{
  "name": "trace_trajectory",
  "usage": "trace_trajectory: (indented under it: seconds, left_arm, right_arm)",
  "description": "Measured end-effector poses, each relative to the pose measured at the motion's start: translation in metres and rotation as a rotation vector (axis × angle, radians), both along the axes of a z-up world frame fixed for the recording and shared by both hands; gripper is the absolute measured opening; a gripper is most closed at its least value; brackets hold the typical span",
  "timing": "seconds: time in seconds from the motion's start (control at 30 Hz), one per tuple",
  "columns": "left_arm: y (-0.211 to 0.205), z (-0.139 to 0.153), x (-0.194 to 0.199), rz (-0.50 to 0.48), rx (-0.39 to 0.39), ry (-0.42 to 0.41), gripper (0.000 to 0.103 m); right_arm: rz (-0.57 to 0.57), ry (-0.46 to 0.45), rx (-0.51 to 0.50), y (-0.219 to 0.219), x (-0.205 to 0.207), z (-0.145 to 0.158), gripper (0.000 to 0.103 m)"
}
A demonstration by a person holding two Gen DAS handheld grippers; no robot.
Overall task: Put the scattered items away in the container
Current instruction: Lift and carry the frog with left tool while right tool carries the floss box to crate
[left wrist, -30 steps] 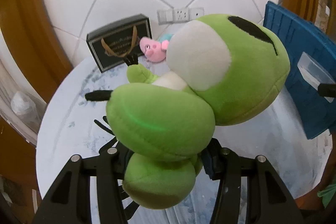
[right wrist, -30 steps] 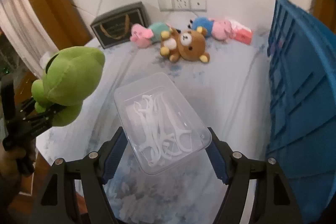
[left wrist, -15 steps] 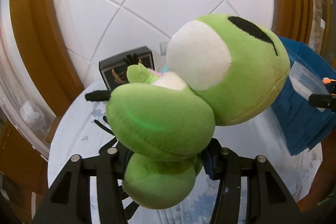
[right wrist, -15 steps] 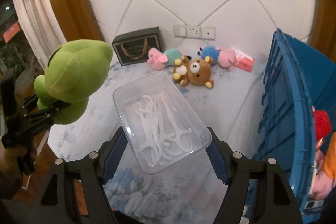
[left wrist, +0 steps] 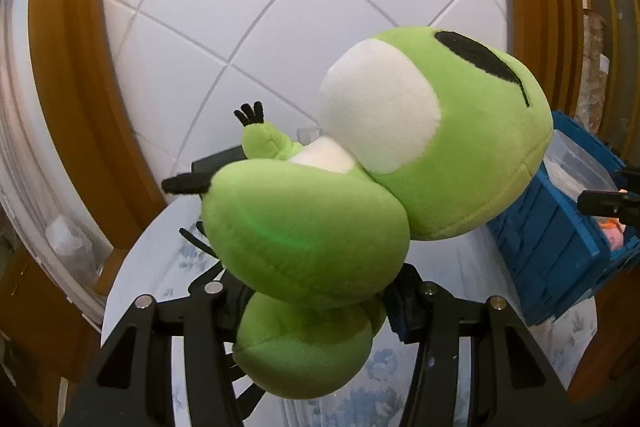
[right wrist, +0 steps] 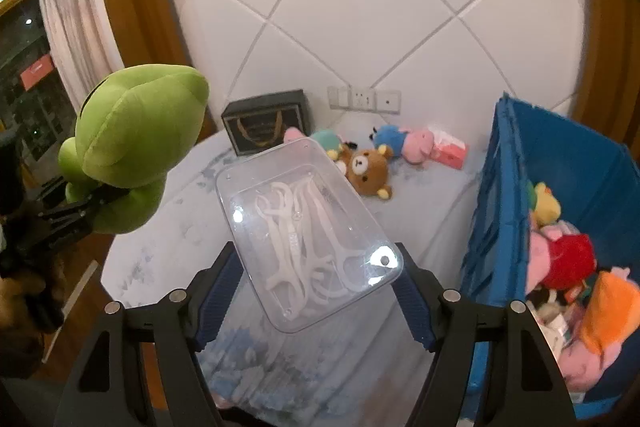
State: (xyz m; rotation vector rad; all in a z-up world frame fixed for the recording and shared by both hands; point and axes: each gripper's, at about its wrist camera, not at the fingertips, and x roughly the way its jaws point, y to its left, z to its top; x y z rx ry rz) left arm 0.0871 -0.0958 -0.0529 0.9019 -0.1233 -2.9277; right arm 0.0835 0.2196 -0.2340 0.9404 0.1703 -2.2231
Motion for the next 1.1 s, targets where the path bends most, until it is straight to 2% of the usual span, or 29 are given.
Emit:
trace_trajectory:
  seconds: [0.23,0.57,0.83,0.97,1.1]
  left_arm:
    - [0.028,0.018,-0.003,-0.027,0.003,0.036,0.050]
    - [0.082,0.036,-0.024,-0.091,-0.024,0.061,0.050]
    - [0.136,0.047,-0.050,-0.177,-0.041,0.083,0.050]
    - [0.173,0.053,-0.064,-0.229,-0.042,0.074,0.050]
    - [0.192,0.056,-0.070,-0.281,-0.053,0.066,0.050]
  right_arm:
    - [-0.004,0.033,-0.027,0.023,-0.005,0.020,0.073]
    - [-0.061,0.056,-0.048,0.076,-0.022,0.033,0.073]
    - [-0.149,0.067,-0.063,0.128,-0.039,0.039,0.073]
    - [-0.203,0.072,-0.064,0.155,-0.047,0.040,0.073]
    - [-0.245,0.073,-0.076,0.177,-0.053,0.037,0.073]
